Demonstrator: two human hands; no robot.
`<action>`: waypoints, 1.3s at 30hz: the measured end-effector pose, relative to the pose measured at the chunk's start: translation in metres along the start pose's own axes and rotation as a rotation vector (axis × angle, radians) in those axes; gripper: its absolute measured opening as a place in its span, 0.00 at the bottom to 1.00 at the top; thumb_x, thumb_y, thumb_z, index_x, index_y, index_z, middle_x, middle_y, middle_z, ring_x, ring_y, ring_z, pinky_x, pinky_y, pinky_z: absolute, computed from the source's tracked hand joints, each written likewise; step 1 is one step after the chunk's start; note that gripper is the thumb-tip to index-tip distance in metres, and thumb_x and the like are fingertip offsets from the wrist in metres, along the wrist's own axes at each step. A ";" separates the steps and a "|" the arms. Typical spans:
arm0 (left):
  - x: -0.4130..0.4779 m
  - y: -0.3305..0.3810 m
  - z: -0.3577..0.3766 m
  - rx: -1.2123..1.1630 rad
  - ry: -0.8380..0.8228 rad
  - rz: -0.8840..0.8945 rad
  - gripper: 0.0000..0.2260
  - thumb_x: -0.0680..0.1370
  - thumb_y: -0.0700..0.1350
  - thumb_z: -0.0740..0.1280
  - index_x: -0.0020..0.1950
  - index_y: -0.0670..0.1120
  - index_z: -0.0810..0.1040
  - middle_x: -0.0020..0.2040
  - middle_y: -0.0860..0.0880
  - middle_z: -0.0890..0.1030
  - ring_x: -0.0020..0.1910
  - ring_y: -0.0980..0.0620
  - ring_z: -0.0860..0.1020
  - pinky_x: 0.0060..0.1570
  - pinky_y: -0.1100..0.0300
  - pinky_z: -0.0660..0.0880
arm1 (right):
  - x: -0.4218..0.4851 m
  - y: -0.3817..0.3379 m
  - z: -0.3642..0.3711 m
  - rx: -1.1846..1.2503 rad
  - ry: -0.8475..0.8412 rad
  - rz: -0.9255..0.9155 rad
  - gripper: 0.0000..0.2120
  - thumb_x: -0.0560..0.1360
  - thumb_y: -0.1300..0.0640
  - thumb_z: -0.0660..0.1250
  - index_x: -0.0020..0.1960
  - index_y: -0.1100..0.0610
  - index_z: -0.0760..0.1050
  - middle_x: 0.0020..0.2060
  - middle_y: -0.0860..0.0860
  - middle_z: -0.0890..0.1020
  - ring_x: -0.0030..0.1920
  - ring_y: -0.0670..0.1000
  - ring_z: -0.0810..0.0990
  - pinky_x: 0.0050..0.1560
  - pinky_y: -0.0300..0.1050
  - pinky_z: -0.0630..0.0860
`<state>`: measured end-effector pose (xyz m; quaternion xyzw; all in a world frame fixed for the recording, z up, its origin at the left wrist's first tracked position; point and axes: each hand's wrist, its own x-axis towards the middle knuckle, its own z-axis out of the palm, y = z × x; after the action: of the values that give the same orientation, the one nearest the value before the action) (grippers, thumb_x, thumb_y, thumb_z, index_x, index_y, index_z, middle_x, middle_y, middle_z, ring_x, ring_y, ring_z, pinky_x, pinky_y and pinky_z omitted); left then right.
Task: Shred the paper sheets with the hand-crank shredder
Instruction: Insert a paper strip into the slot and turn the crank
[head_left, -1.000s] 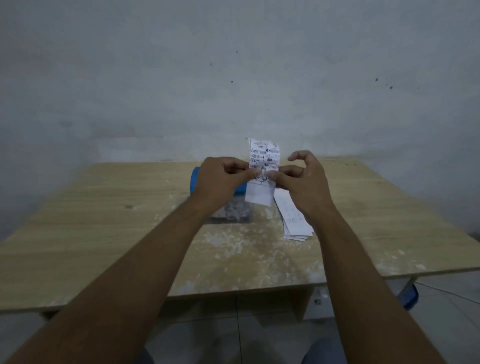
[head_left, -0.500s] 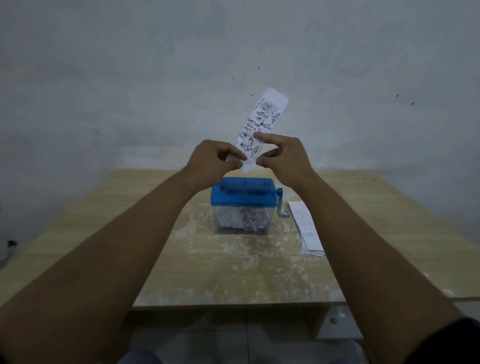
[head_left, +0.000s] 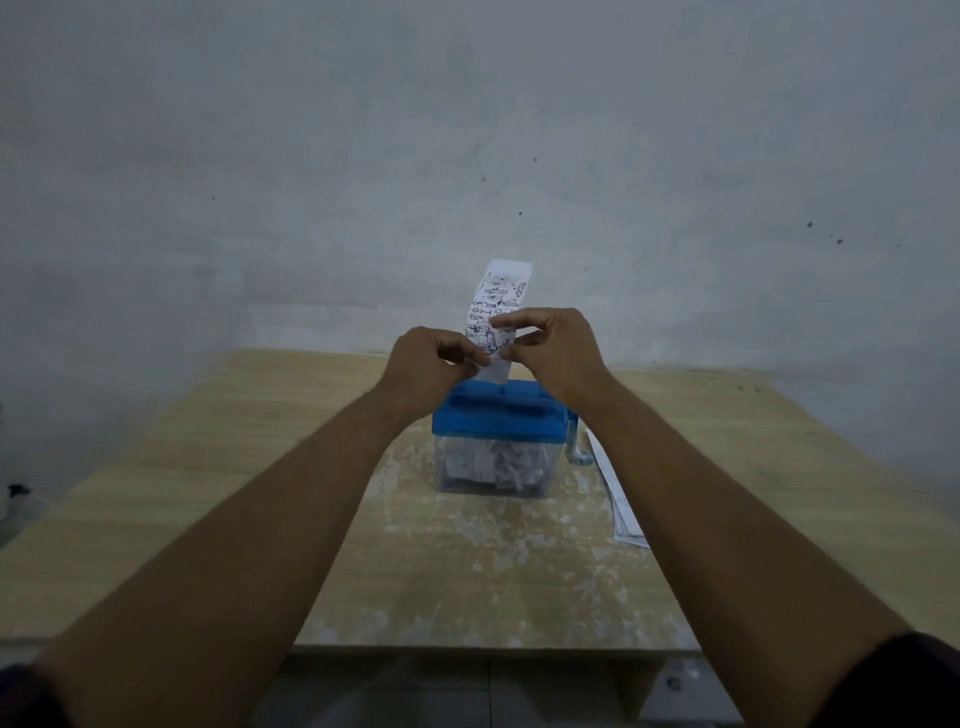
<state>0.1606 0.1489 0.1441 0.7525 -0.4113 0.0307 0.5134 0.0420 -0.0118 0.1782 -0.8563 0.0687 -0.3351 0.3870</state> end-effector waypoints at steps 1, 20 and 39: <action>0.000 -0.001 0.001 -0.005 -0.004 -0.009 0.11 0.75 0.33 0.78 0.45 0.50 0.89 0.43 0.56 0.88 0.43 0.61 0.85 0.50 0.70 0.80 | 0.000 0.002 0.001 0.002 0.000 0.004 0.18 0.72 0.68 0.78 0.56 0.49 0.88 0.53 0.48 0.88 0.39 0.48 0.88 0.49 0.43 0.84; -0.010 -0.016 0.032 -0.116 -0.105 -0.028 0.15 0.69 0.53 0.85 0.53 0.53 0.90 0.48 0.61 0.88 0.49 0.68 0.83 0.50 0.76 0.74 | -0.006 0.031 0.004 0.058 -0.057 0.042 0.21 0.73 0.71 0.74 0.60 0.51 0.85 0.57 0.47 0.86 0.42 0.48 0.88 0.52 0.44 0.84; -0.019 -0.025 0.043 -0.209 -0.040 -0.042 0.11 0.70 0.51 0.83 0.51 0.53 0.91 0.51 0.56 0.88 0.51 0.60 0.84 0.49 0.66 0.81 | -0.121 0.113 0.001 -0.083 0.322 0.457 0.16 0.86 0.53 0.60 0.44 0.60 0.77 0.37 0.54 0.82 0.38 0.54 0.79 0.41 0.51 0.75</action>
<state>0.1482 0.1289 0.0967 0.7038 -0.4065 -0.0383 0.5813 -0.0344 -0.0437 0.0351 -0.7693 0.3342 -0.3680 0.4013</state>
